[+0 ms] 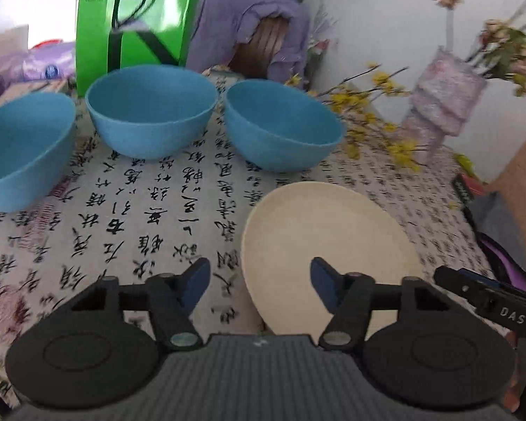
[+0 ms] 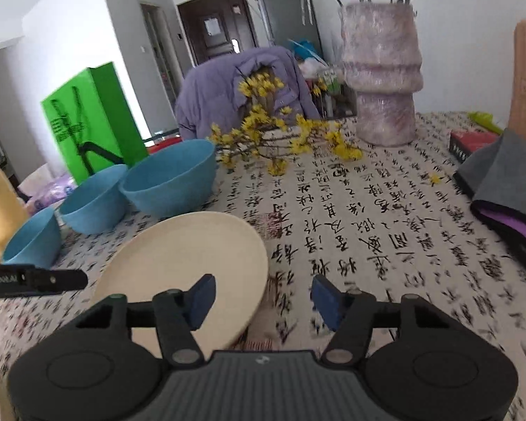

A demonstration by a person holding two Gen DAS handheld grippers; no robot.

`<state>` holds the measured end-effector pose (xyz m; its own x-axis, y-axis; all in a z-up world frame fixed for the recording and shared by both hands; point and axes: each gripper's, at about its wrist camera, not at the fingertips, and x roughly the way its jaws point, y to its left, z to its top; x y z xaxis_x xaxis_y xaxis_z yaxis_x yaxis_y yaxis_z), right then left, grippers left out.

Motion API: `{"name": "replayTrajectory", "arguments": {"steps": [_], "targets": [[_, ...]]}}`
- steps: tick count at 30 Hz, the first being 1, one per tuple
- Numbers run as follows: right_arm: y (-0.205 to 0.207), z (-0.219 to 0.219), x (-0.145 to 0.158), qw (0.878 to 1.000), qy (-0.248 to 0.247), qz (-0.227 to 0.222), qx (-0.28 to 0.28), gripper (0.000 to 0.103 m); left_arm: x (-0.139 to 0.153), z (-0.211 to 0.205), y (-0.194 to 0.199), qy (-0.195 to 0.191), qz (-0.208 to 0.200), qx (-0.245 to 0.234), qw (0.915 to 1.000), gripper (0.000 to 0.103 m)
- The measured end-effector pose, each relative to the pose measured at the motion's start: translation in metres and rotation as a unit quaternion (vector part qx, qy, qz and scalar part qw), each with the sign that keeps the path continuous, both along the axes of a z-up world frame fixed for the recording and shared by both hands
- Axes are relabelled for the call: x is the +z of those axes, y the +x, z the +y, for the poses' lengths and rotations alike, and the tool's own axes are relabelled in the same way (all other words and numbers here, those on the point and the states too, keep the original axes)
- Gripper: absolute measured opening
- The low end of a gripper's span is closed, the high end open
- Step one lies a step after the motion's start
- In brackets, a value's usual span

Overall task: Organize plates and bowls
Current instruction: 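Move both grippers to the cream plate near the blue bowls and grip its rim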

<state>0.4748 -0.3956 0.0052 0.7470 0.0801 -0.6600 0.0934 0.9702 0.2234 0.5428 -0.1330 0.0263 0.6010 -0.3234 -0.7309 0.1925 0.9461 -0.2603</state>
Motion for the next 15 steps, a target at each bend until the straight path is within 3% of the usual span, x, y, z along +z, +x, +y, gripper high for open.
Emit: {"name": "replayTrajectory", "arguments": {"steps": [5,7,11,15], "targets": [[0.031,-0.003,-0.016,1.0,0.011,0.011,-0.002,0.038,-0.018,-0.001,0.027,-0.006,0.014,0.002,0.9999,0.039],[0.039,-0.004,-0.023,1.0,0.017,0.017,-0.004,0.033,-0.024,-0.001,0.031,-0.011,0.02,-0.001,0.9997,0.035],[0.047,-0.002,-0.033,0.999,0.026,0.028,0.004,0.012,-0.033,-0.004,0.033,-0.015,0.032,-0.015,0.9993,0.015],[0.05,-0.001,-0.038,0.999,0.031,0.035,0.002,0.009,-0.034,-0.003,0.034,-0.018,0.034,-0.014,0.9992,0.011]]}}
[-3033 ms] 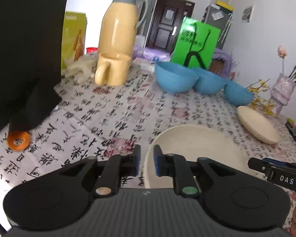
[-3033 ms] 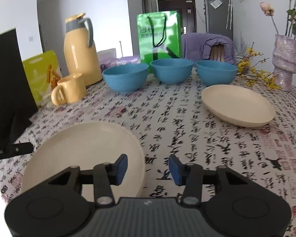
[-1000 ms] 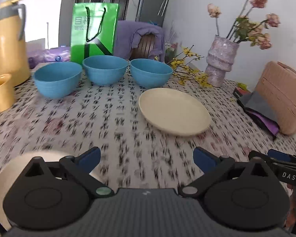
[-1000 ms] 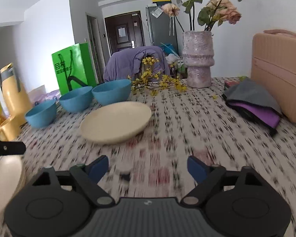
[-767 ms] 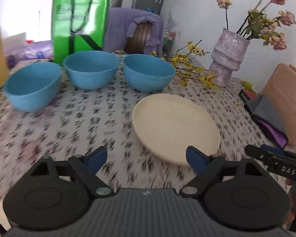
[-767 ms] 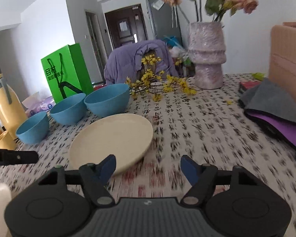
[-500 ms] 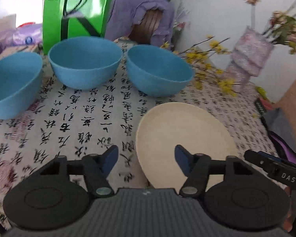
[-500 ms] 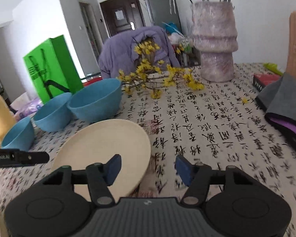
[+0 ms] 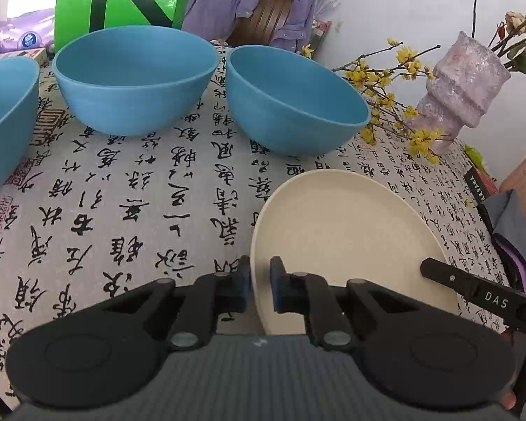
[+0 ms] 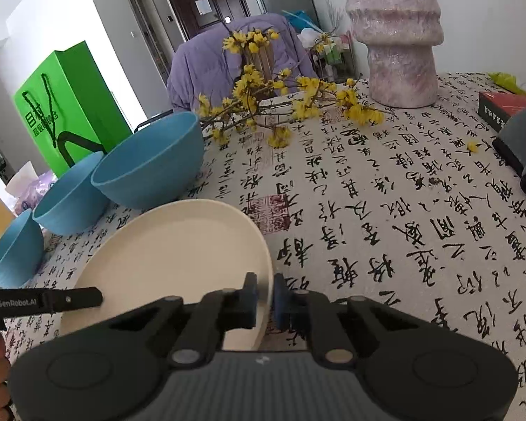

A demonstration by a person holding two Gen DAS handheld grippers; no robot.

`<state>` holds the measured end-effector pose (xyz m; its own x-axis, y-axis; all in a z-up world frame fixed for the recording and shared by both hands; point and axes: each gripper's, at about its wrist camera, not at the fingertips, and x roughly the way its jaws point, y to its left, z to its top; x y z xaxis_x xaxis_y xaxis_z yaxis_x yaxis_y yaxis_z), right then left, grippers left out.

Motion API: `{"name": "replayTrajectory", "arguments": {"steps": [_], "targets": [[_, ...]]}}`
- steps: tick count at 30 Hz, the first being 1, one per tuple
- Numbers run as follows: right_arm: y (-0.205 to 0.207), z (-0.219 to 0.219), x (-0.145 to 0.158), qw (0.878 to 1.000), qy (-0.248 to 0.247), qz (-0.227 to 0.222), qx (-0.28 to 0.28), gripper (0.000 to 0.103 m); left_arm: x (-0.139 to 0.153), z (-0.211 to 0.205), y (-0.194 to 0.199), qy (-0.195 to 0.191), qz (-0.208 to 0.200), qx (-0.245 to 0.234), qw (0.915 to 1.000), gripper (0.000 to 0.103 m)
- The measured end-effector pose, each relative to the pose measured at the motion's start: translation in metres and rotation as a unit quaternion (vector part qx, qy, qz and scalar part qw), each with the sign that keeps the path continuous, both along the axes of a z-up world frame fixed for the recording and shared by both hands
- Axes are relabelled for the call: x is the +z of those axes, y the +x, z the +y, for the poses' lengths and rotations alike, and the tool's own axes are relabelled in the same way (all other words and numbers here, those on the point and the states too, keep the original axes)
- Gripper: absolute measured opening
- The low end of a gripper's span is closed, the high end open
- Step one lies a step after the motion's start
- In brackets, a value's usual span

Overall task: Organize plates and bowls
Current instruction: 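Move both grippers to the cream plate near the blue bowls and grip its rim, then lift the gripped cream plate with both grippers and carry it toward the plate stack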

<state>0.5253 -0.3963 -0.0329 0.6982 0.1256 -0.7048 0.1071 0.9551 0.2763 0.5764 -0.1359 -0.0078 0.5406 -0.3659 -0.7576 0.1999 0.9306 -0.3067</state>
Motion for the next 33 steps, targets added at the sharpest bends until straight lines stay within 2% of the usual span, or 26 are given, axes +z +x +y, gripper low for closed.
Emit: {"name": "replayTrajectory", "arguments": {"steps": [6,13,16,21,28,33], "targets": [[-0.004,0.002,0.006,1.0,-0.004,0.005,-0.002,0.009,0.01,0.003,-0.008,-0.001,0.002,-0.003,1.0,0.01],[-0.041,0.009,0.036,1.0,-0.016,-0.019,0.004,0.009,0.039,0.013,-0.053,-0.015,-0.011,-0.008,0.9998,0.01],[-0.066,0.013,0.052,0.999,-0.018,-0.031,0.009,0.009,0.053,0.021,-0.081,-0.026,-0.017,-0.007,0.9995,0.009],[-0.116,0.027,0.072,0.999,-0.022,-0.045,0.013,0.009,0.068,0.032,-0.136,-0.024,-0.03,0.001,0.9993,0.009],[-0.199,0.048,0.083,0.998,-0.011,-0.057,0.019,0.009,0.082,0.052,-0.222,-0.016,-0.053,0.009,0.9984,0.01],[-0.26,0.065,0.085,0.997,0.001,-0.073,0.016,0.009,0.08,0.072,-0.29,-0.025,-0.068,0.018,0.9972,0.01]]}}
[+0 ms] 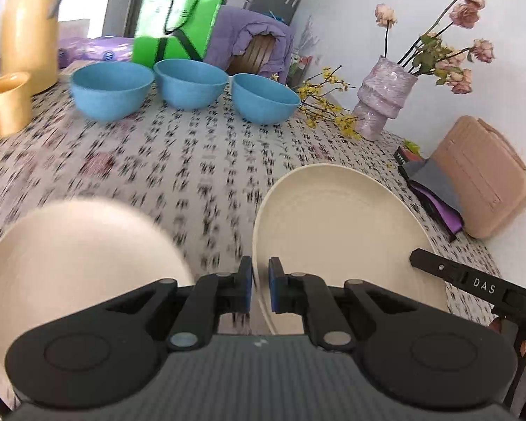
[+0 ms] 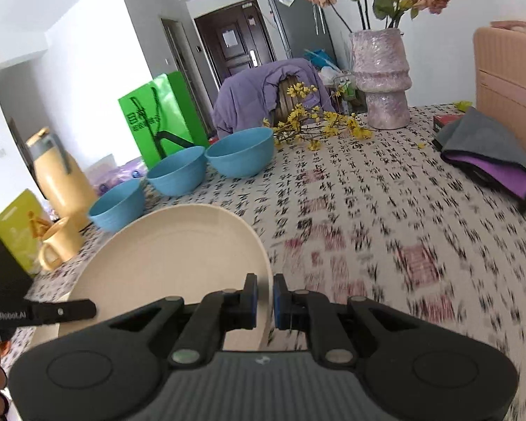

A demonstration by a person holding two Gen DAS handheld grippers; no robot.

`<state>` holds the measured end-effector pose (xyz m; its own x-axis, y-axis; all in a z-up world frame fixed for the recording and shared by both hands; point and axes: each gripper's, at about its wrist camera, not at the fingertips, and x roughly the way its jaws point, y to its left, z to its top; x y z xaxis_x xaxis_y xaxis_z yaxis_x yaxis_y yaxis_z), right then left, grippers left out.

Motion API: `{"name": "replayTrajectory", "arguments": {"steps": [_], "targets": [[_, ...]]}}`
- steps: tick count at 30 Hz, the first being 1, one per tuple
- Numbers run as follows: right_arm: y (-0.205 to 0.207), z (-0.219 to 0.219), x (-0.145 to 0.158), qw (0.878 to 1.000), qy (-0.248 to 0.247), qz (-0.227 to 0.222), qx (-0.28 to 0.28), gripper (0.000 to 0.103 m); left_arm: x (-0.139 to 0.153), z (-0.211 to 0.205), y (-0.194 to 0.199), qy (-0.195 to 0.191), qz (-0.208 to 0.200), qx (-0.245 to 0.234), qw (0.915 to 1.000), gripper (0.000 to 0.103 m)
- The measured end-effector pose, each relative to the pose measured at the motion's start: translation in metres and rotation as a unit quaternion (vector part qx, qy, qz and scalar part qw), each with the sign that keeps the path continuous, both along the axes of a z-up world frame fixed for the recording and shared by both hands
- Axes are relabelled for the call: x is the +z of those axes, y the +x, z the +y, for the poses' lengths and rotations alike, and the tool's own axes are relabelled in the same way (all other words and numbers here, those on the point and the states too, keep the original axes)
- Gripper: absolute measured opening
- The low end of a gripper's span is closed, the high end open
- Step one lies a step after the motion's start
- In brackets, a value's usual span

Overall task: Organize plates and bowls
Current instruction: 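Lift the gripped cream plate with both grippers and carry it toward the plate stack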

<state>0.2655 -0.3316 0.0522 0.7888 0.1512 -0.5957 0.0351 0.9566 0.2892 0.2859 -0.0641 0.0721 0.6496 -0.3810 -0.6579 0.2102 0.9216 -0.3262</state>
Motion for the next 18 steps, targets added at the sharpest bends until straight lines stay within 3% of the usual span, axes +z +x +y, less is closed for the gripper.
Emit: {"name": "replayTrajectory", "arguments": {"steps": [9,18], "targets": [[-0.067,0.046,-0.017,0.999,0.01,0.011,0.042,0.009,-0.01,0.053,-0.092,-0.013,-0.014,0.07,0.9974,0.01],[-0.073,0.103,-0.028,0.995,0.007,0.022,0.093,0.01,-0.015,0.102,-0.111,-0.01,-0.021,0.133,0.9908,0.01]]}}
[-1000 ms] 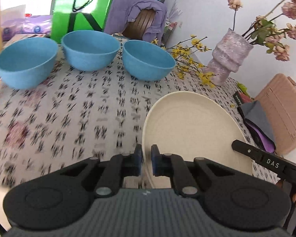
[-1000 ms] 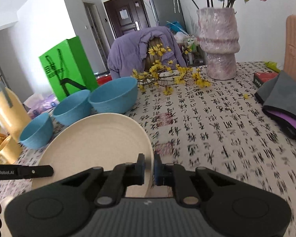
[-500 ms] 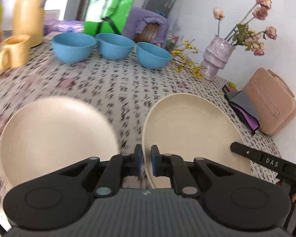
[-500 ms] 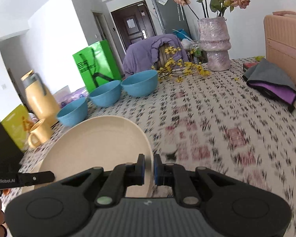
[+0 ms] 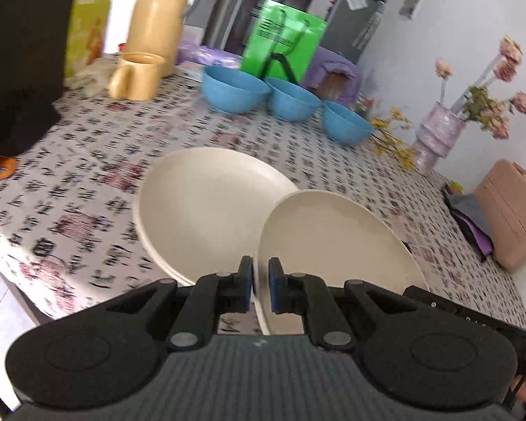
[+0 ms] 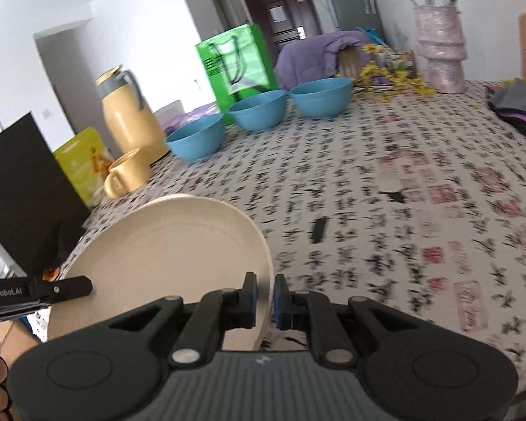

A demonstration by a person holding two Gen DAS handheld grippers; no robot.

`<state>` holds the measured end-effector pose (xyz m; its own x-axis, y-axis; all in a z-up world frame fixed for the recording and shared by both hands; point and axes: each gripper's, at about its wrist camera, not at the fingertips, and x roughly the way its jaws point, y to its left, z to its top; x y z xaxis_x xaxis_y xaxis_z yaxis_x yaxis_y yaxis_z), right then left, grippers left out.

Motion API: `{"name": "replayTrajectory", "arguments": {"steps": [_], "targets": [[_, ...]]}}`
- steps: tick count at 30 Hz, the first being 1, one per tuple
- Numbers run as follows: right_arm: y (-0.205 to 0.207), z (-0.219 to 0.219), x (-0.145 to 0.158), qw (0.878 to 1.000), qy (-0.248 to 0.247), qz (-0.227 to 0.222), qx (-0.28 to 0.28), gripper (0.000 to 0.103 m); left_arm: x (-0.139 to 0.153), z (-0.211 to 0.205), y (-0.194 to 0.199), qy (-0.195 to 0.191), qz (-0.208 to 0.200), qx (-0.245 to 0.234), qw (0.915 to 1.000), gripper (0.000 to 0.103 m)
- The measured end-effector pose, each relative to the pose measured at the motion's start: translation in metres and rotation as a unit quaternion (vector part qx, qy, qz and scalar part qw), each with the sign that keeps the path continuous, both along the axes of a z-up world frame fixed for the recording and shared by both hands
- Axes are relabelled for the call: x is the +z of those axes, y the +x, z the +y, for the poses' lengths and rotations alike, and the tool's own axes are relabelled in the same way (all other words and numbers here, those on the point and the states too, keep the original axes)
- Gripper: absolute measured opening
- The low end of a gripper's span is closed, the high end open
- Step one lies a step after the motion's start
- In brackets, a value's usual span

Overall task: Organize plates and bowls
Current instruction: 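Lift the gripped cream plate with both grippers and carry it toward the plate stack, then lower the plate onto the stack and open both grippers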

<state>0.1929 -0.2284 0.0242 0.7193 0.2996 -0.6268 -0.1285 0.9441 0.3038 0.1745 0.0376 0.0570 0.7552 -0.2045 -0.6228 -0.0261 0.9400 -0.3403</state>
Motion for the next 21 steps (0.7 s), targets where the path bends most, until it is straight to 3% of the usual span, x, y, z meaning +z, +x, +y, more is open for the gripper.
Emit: {"name": "replayTrajectory", "arguments": {"steps": [10,21], "targets": [[0.061,0.061,-0.001,0.999,-0.018,-0.013,0.033,0.011,-0.001,0.052,0.045,-0.005,-0.002,0.045,0.999,0.01],[0.107,0.107,-0.02,0.996,-0.069,-0.021,0.05,0.012,-0.022,0.089,0.091,-0.029,0.008,0.059,0.9978,0.01]]}}
